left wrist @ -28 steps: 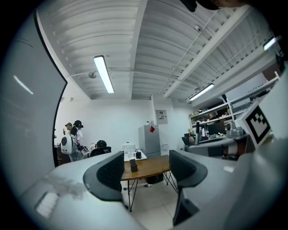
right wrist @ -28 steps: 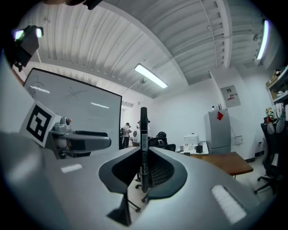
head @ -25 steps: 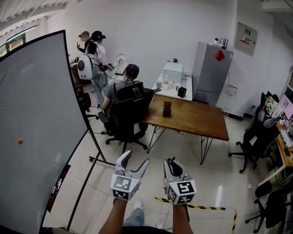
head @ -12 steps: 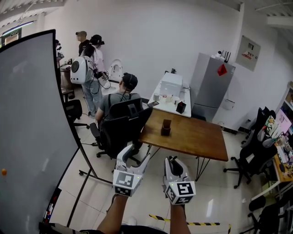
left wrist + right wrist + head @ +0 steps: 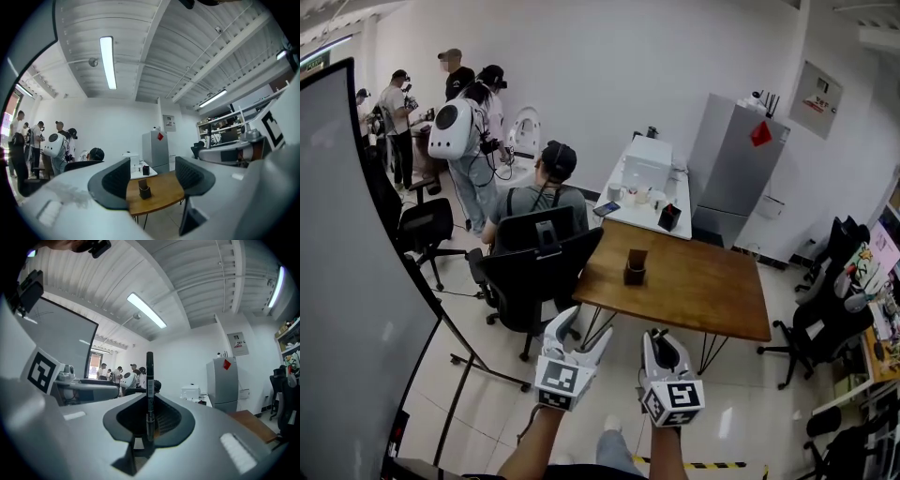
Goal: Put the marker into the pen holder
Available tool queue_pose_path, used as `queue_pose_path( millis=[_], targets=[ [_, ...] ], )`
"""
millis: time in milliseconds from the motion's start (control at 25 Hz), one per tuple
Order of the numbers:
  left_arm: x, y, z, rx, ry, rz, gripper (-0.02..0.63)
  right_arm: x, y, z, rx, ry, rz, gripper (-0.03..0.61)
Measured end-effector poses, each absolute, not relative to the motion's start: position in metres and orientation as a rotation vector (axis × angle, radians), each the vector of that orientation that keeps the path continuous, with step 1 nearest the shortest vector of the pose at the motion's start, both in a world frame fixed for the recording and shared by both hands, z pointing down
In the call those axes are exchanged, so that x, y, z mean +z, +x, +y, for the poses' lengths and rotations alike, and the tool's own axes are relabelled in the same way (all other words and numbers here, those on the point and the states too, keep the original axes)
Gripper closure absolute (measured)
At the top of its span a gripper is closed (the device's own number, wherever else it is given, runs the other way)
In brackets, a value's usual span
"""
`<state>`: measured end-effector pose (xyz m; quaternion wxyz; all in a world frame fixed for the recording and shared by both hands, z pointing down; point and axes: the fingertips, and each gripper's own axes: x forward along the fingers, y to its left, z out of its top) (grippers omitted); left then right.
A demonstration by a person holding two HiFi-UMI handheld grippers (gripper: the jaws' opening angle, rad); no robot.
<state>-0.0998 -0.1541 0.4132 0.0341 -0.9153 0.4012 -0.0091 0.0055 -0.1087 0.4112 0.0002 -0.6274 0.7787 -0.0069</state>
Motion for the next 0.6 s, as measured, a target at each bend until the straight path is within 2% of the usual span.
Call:
queue_pose_path(
  millis=[600],
  targets=[
    [0.389,0.022,-0.333,-0.061,-2.723,1.329,0.314,0.381,0.137,-0.300,-0.008,-1.833,2.458,0.528]
  ],
)
